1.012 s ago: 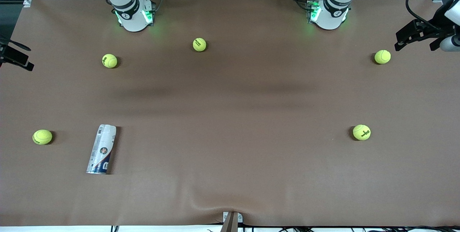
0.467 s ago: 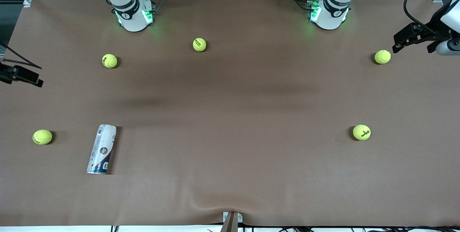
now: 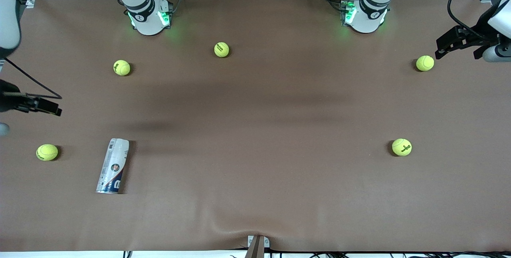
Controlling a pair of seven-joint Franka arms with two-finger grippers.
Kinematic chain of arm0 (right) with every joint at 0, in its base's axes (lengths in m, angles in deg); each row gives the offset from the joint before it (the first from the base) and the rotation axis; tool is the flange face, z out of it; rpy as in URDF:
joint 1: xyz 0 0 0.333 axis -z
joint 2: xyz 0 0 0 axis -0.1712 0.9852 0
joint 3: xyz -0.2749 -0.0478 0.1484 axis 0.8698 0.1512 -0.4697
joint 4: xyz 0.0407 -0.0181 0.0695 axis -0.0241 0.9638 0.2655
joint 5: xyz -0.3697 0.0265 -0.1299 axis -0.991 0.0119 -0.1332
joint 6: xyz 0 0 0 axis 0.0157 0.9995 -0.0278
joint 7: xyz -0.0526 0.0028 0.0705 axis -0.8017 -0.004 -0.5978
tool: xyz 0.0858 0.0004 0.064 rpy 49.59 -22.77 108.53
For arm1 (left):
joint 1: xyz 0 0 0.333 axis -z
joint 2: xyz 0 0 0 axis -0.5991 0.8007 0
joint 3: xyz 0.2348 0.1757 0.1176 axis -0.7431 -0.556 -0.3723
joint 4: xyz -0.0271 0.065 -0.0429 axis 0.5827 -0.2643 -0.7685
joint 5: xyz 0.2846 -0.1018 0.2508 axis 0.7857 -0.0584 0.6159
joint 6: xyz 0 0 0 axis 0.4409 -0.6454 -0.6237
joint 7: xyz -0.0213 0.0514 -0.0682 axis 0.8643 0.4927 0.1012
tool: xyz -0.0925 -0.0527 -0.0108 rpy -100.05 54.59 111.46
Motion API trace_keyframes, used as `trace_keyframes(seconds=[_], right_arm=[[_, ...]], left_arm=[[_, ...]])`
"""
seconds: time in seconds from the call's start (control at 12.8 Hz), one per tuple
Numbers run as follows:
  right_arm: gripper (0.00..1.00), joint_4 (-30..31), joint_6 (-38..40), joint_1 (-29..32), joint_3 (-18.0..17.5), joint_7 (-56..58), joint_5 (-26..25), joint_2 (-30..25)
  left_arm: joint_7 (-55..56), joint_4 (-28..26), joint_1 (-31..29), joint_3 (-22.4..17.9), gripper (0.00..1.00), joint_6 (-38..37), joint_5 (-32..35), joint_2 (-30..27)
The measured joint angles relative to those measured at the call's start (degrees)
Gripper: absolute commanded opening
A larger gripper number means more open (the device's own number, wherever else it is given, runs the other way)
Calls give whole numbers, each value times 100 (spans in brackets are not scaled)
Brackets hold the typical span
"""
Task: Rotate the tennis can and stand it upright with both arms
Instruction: 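Lower the right gripper over the lying tennis can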
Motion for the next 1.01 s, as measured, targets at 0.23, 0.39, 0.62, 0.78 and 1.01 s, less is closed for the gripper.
trace_keyframes(seconds=[0.23,0.39,0.62,0.78,1.01], right_arm=[[100,3,-330,0,-5,169,0,347],[100,3,-550,0,-5,267,0,581],[100,8,-894,0,-8,313,1,926],[100,8,-1112,-1,-25,346,2,1165],[100,7,-1396,-38,-53,404,4,1487]], left_arm=[[0,-5,-4,0,100,0,0,3],[0,-8,-6,0,100,0,0,5],[0,-12,-9,-1,100,0,0,9],[0,-15,-9,0,100,0,0,10],[0,-20,-10,0,100,0,0,18]])
